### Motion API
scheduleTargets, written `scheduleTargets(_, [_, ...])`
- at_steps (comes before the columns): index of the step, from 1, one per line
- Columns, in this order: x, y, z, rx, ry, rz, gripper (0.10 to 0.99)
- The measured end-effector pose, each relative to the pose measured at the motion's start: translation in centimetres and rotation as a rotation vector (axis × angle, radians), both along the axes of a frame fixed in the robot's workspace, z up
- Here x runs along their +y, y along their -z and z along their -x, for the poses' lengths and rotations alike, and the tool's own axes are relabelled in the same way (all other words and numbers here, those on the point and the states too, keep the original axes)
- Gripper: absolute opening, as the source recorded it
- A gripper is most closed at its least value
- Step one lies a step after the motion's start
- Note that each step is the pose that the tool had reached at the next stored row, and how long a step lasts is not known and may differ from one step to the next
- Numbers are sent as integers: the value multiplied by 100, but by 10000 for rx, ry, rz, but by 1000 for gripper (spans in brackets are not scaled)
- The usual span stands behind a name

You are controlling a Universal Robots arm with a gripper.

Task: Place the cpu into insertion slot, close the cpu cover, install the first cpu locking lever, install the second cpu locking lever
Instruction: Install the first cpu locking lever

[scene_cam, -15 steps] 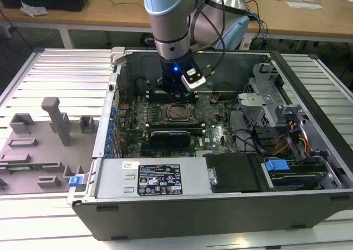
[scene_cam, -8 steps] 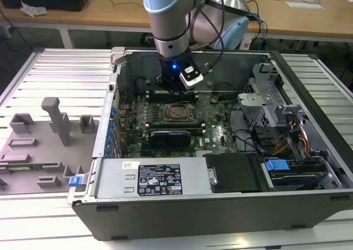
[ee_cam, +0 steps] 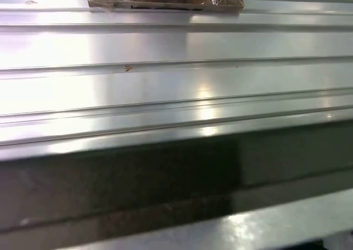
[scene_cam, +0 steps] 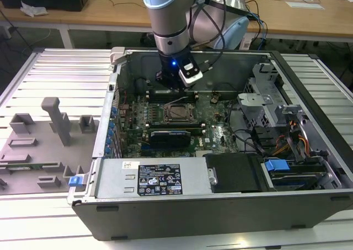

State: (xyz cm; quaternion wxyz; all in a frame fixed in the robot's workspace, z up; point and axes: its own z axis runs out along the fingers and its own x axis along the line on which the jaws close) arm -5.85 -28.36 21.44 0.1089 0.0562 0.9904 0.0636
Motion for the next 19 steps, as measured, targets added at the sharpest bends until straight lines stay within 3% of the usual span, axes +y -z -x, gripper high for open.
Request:
scheduleTargets(7, [22, -129, 0, 0, -1, -132, 106])
scheduleTargets(15, [-55, -134, 0, -2, 9, -134, 106])
scheduleTargets(19, [-61, -114, 6, -2, 100, -132, 106])
